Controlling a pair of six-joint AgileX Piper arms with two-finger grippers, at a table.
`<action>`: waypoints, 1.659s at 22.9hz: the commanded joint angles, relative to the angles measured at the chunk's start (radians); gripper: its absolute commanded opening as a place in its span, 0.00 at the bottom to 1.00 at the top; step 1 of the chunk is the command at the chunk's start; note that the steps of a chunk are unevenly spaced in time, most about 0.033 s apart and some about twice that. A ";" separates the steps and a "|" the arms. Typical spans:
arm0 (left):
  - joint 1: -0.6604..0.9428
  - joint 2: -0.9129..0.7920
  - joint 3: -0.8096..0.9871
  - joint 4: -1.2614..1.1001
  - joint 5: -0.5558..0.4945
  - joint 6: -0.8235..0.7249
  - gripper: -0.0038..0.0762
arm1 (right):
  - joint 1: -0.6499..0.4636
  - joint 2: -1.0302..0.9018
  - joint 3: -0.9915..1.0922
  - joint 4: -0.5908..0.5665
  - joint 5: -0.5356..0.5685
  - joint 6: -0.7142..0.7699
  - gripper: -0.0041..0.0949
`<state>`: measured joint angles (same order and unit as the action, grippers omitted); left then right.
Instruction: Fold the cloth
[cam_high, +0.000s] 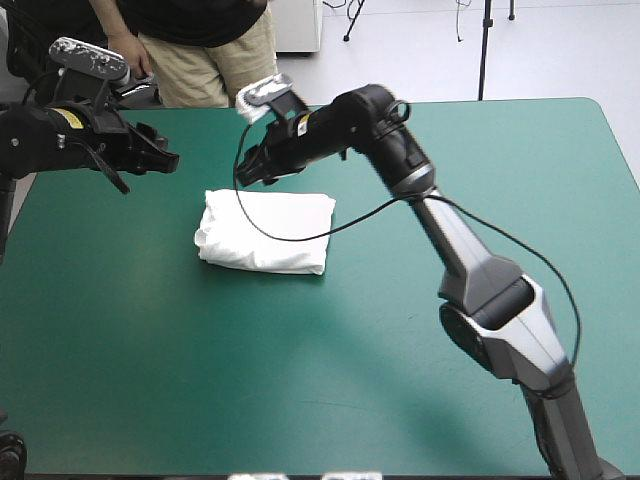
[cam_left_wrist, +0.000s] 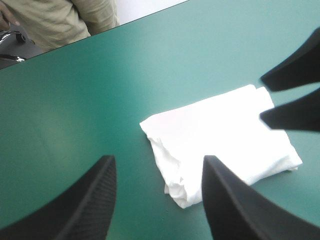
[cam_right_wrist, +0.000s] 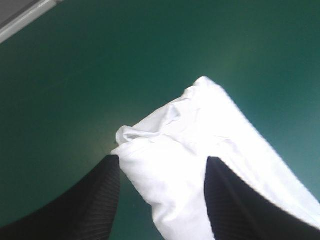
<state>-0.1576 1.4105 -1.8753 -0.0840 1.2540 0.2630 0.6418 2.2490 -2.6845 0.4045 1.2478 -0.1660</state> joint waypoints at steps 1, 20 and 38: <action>0.001 -0.028 -0.026 -0.003 0.033 -0.005 0.53 | -0.102 -0.204 0.169 0.010 0.002 0.019 0.53; 0.001 -0.028 -0.026 -0.009 0.033 -0.005 0.53 | -0.181 -0.094 0.772 0.158 -0.352 -0.012 0.63; 0.001 -0.028 -0.026 -0.013 0.033 -0.005 0.53 | -0.285 -0.267 0.776 -0.263 -0.091 0.010 0.04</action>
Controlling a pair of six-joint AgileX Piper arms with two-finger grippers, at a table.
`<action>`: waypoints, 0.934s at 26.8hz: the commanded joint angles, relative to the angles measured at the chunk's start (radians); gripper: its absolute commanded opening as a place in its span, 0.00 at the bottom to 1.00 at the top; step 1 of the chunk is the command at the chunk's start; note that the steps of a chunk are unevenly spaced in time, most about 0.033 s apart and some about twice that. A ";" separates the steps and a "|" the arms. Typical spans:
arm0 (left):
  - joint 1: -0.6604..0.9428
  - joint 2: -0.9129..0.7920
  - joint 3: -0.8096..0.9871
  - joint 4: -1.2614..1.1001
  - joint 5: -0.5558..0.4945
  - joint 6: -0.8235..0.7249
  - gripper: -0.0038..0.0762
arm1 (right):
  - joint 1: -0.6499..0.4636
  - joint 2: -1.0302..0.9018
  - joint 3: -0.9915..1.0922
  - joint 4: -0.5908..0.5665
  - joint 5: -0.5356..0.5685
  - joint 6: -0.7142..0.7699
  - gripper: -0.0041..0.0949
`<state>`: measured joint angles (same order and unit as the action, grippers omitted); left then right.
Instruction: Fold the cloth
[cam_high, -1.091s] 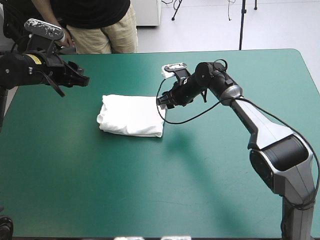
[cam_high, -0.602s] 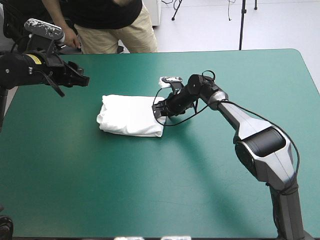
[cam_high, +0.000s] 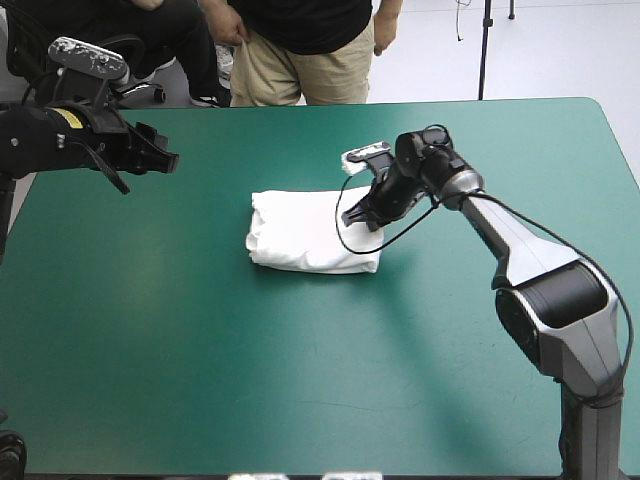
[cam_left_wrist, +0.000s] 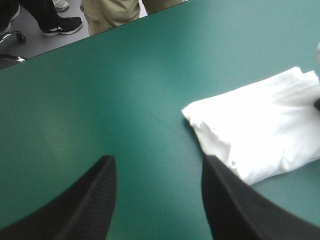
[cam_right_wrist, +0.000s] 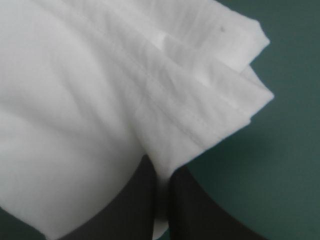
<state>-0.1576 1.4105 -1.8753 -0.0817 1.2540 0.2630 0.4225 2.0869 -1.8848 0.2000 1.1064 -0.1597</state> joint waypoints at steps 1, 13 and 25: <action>0.001 -0.028 -0.026 -0.015 0.033 -0.005 0.53 | -0.109 -0.126 -0.024 -0.092 0.101 0.004 0.04; 0.001 -0.028 -0.026 -0.015 0.022 -0.001 0.53 | -0.626 -0.399 0.382 -0.262 0.049 0.036 0.04; 0.001 -0.028 -0.026 0.003 0.022 0.001 0.53 | -0.853 -0.483 0.523 -0.244 -0.054 0.063 0.12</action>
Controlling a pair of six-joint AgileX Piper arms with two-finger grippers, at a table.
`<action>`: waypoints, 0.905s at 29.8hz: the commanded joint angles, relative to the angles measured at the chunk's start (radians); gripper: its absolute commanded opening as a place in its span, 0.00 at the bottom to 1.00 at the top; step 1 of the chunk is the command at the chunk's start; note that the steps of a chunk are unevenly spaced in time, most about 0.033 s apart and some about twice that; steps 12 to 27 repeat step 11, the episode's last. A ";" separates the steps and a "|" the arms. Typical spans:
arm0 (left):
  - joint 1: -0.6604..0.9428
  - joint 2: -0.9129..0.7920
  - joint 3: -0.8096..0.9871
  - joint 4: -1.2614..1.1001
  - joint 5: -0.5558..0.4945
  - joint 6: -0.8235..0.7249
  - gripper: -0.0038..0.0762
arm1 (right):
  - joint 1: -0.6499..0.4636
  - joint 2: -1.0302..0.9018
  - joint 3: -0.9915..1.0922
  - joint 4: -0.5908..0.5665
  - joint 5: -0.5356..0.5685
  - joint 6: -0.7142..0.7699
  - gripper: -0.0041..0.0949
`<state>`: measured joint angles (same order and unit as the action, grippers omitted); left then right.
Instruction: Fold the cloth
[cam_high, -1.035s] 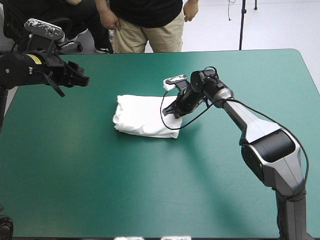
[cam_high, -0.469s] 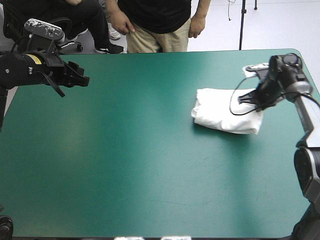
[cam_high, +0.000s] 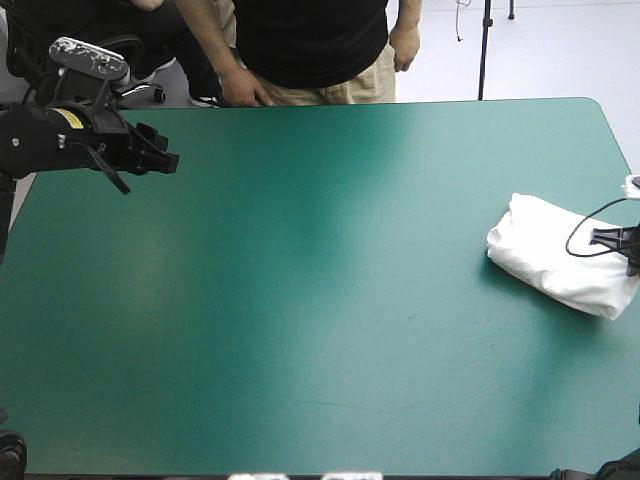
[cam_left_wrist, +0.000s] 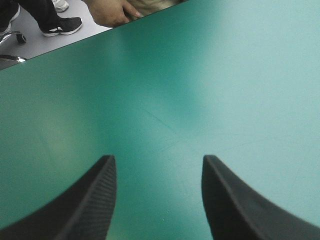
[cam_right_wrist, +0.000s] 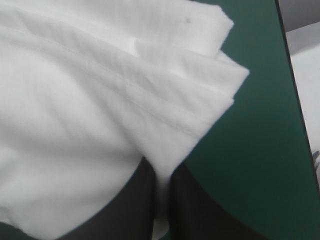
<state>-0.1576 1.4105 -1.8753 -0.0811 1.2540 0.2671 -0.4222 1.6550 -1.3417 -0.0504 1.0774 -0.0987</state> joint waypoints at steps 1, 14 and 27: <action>0.001 -0.028 -0.026 0.002 0.019 -0.003 0.53 | -0.009 -0.052 -0.020 0.010 -0.024 0.002 0.15; 0.001 -0.068 -0.026 0.081 0.026 -0.027 0.53 | -0.005 -0.148 -0.020 0.177 -0.083 -0.065 0.86; 0.001 -0.068 -0.026 0.081 0.026 -0.027 0.53 | -0.005 -0.148 -0.020 0.177 -0.083 -0.065 0.86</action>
